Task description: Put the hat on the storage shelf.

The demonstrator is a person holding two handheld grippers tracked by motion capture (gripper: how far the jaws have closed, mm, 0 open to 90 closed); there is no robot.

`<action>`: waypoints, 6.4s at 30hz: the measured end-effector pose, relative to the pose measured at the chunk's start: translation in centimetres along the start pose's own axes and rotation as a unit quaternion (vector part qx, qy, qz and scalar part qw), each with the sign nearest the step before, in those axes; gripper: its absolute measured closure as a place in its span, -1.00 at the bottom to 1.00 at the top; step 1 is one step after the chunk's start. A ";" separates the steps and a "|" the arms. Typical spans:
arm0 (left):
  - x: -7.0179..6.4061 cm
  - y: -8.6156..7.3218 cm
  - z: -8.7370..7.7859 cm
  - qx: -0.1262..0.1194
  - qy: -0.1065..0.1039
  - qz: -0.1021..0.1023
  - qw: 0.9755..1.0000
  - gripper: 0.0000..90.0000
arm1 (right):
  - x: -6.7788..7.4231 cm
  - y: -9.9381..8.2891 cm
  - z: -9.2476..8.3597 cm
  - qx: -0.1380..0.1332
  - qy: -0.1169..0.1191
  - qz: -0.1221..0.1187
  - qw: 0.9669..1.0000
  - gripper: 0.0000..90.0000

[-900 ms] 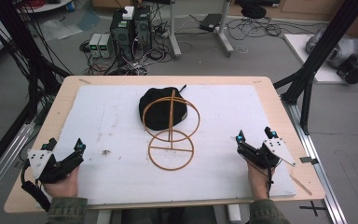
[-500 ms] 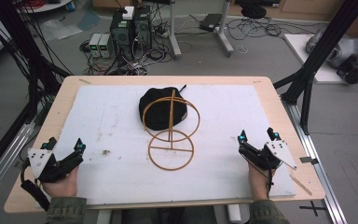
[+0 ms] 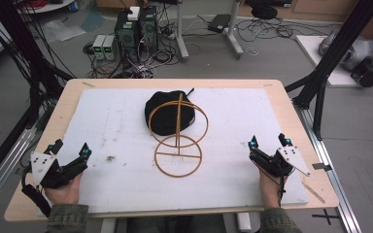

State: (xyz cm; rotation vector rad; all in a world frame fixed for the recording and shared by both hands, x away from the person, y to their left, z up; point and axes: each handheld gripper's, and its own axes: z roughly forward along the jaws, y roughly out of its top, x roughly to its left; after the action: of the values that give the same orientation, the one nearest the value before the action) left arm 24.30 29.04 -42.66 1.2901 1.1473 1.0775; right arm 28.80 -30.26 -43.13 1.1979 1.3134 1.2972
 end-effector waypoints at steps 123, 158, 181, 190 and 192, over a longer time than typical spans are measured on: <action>-14.0 2.8 22.2 0.263 -0.209 0.039 0.941 0.49 | 0.4 -0.3 0.8 0.029 0.078 0.016 0.996 -0.88; -10.9 7.0 20.1 0.138 -0.244 -0.009 0.960 0.96 | 0.1 -0.5 0.4 0.036 0.084 0.006 0.996 -0.88; -7.7 11.8 16.7 0.002 -0.234 -0.052 0.971 0.96 | 0.1 -0.6 0.5 0.038 0.088 -0.003 0.995 -0.88; -6.7 13.7 14.8 -0.062 -0.276 -0.070 0.957 0.96 | 0.0 -0.5 0.4 0.036 0.087 0.002 0.996 -0.88; -6.7 14.0 14.7 -0.067 -0.279 -0.067 0.955 0.96 | 0.1 -0.5 0.4 0.034 0.087 0.003 0.996 -0.88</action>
State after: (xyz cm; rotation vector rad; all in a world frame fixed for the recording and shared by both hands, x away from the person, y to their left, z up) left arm 38.54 20.62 -29.21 1.2776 0.7073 0.6148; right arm 29.13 -30.16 -43.63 1.1577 1.4894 1.3962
